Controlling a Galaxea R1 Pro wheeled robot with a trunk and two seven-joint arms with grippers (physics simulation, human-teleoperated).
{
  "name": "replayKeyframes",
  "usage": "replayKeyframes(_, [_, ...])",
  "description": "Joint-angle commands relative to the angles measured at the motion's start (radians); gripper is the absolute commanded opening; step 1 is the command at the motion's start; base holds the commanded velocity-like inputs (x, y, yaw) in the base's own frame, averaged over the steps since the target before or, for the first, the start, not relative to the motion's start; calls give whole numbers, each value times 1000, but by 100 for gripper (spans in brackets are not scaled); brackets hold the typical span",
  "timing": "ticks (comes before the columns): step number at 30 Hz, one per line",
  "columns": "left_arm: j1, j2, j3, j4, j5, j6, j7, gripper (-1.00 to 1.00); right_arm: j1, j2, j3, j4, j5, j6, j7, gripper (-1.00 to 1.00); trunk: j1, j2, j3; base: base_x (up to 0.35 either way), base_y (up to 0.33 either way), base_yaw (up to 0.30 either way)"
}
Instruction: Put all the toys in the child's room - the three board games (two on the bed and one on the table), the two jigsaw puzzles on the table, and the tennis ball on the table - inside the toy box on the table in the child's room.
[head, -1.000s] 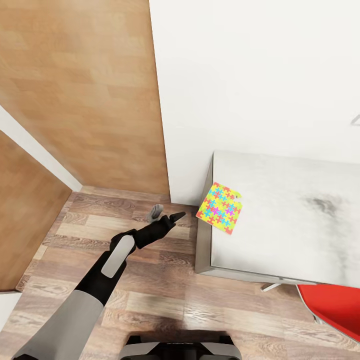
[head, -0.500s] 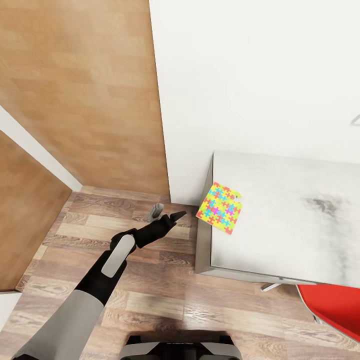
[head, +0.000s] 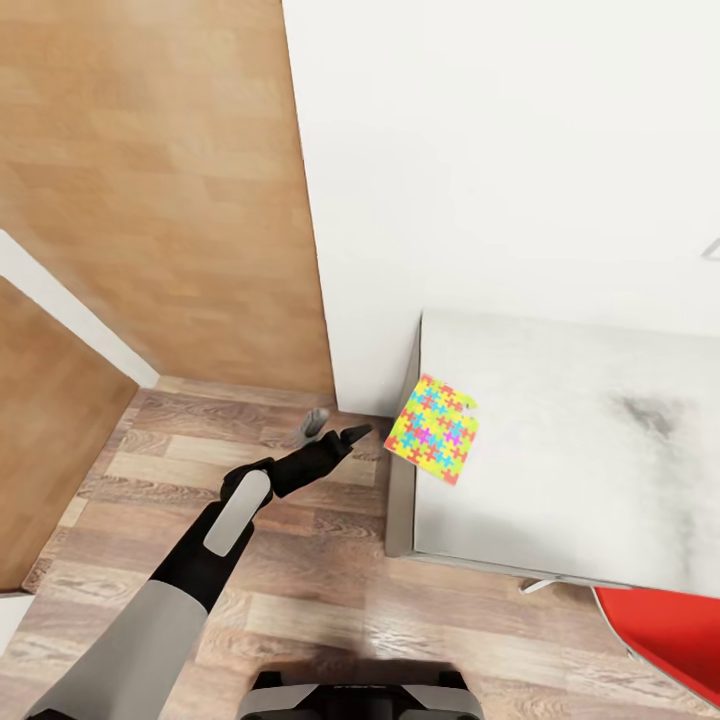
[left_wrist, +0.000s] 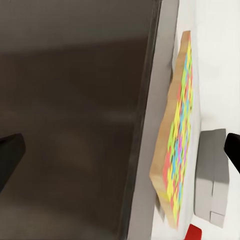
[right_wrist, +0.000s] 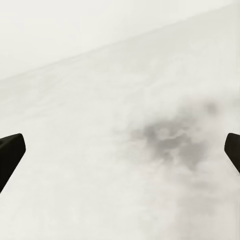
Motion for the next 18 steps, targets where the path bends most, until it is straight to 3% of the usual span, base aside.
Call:
replayKeyframes(1, [0, 0, 1, 0, 1, 5, -1, 100, -1, 0, -1, 0, 9, 5, 10, 100, 1, -1, -1, 102, -62, 0])
replayKeyframes(18, [-1, -9, 0, 6, -9, 5, -1, 100, -1, 1, 0, 0, 9, 5, 10, 100, 1, -1, -1, 32, -20, 0])
